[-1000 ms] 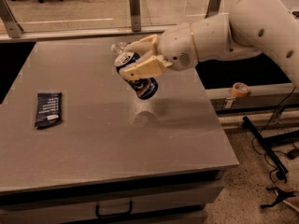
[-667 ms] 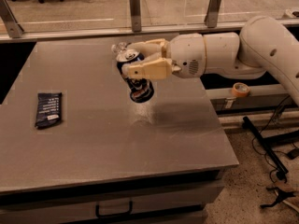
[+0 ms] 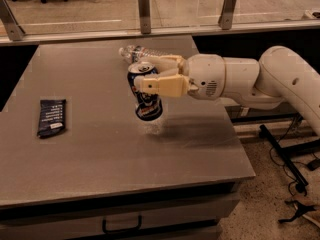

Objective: Place pepsi can upright

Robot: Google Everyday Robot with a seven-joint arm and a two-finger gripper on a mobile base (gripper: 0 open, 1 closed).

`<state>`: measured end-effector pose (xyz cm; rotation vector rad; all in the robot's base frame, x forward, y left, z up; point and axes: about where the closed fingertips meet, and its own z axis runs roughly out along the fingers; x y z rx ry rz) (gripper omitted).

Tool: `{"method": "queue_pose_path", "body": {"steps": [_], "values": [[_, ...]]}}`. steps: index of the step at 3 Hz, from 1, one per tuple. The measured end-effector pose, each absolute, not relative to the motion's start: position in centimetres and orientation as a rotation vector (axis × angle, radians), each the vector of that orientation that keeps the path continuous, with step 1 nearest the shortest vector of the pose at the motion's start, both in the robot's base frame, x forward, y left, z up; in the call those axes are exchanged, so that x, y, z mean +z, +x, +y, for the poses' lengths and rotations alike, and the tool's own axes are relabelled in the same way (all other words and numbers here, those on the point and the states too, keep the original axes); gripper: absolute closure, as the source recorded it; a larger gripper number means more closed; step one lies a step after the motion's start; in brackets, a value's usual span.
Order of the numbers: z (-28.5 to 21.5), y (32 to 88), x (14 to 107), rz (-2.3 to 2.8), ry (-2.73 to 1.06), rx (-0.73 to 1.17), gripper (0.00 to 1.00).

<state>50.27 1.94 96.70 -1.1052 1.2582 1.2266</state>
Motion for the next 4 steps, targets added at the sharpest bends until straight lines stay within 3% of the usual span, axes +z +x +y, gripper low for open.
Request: {"method": "queue_pose_path", "body": {"steps": [1, 4], "values": [[2.1, 50.0, 95.1, 1.266, -1.064, 1.232, 0.84], [3.0, 49.9, 92.8, 1.259, -1.042, 1.110, 0.14]]}}
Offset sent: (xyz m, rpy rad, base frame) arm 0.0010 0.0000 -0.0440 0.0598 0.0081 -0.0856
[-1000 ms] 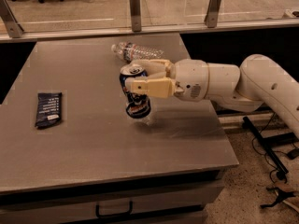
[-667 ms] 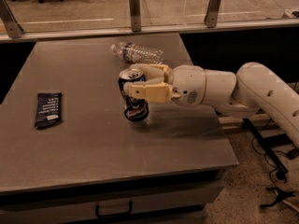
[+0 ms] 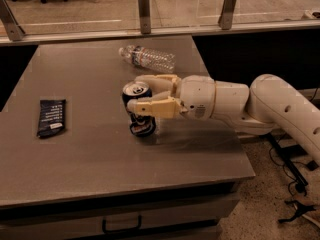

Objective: Place pepsi can upright

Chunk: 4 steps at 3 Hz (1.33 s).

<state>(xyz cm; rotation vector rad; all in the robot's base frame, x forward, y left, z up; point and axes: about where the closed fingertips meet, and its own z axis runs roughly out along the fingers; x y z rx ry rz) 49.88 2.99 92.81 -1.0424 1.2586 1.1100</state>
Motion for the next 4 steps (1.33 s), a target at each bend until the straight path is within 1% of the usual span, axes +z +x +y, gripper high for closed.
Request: {"method": "queue_pose_path", "body": {"steps": [1, 2, 3, 4], "values": [[3.1, 49.8, 92.4, 1.287, -1.038, 1.058, 0.00], [2.7, 49.4, 92.1, 1.304, -1.039, 1.024, 0.00], [-0.3, 49.1, 92.2, 1.384, -1.055, 0.924, 0.00], [-5.8, 49.2, 92.4, 1.543, -1.021, 0.768, 0.00]]}}
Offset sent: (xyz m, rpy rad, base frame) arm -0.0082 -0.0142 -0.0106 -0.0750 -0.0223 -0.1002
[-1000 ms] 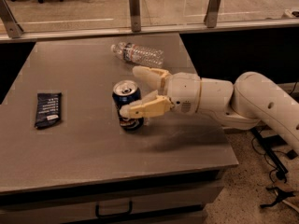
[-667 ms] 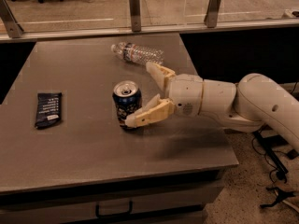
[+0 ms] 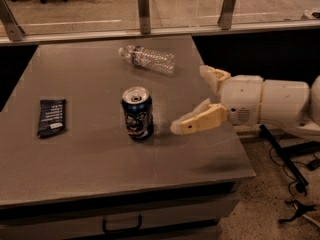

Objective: Place pepsi can upright

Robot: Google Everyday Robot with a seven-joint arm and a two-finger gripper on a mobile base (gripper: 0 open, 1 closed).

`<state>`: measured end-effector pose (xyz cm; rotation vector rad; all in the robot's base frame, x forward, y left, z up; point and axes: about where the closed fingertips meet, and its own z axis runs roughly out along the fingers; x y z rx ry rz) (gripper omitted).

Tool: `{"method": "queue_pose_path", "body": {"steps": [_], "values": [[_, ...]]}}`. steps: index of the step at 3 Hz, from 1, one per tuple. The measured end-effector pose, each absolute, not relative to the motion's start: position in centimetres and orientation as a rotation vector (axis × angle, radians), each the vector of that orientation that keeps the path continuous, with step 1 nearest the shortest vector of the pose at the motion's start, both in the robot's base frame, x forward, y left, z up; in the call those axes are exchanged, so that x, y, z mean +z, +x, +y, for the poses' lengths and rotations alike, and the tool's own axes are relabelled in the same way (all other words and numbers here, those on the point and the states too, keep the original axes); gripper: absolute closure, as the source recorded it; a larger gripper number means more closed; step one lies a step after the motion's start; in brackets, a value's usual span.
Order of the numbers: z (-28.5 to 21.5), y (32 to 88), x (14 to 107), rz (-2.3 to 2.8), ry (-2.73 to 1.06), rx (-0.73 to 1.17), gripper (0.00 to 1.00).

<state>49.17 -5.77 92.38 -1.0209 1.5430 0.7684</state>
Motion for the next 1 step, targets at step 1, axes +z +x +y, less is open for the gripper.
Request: {"method": "queue_pose_path", "body": {"steps": [1], "values": [[-6.83, 49.20, 92.33, 1.582, -1.006, 0.742, 0.00]]}}
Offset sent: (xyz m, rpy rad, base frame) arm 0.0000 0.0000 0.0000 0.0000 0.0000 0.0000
